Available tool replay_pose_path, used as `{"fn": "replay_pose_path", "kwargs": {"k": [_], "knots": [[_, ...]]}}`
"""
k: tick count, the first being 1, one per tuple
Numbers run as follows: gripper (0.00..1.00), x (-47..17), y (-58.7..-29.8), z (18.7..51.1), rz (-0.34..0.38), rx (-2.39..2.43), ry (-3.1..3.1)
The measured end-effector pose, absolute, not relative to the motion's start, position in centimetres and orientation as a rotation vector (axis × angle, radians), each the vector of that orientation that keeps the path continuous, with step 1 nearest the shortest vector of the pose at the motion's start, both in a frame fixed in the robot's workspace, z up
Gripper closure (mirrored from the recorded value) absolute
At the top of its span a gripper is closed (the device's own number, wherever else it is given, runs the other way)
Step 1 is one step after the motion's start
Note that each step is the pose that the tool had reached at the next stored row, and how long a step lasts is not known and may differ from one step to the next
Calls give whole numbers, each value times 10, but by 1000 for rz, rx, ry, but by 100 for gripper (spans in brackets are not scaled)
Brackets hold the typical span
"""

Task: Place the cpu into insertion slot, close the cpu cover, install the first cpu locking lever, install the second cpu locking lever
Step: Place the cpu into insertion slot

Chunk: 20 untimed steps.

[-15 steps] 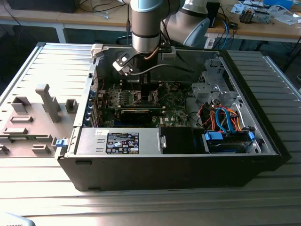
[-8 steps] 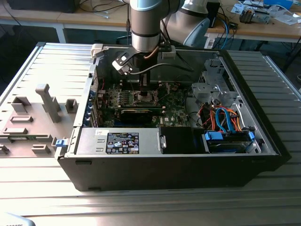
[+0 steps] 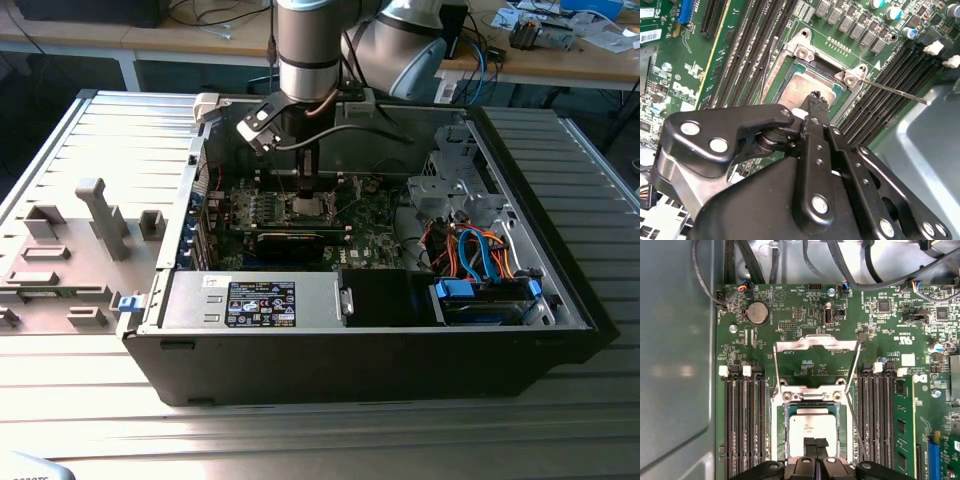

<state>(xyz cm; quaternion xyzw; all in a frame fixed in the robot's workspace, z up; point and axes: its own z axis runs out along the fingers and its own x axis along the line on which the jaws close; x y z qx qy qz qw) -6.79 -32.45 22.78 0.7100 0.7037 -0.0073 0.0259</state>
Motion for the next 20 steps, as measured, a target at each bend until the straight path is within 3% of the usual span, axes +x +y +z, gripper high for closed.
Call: {"fn": "replay_pose_path", "kwargs": {"k": [20], "knots": [[89,-68,-325,266,-23,2194,2175]]}}
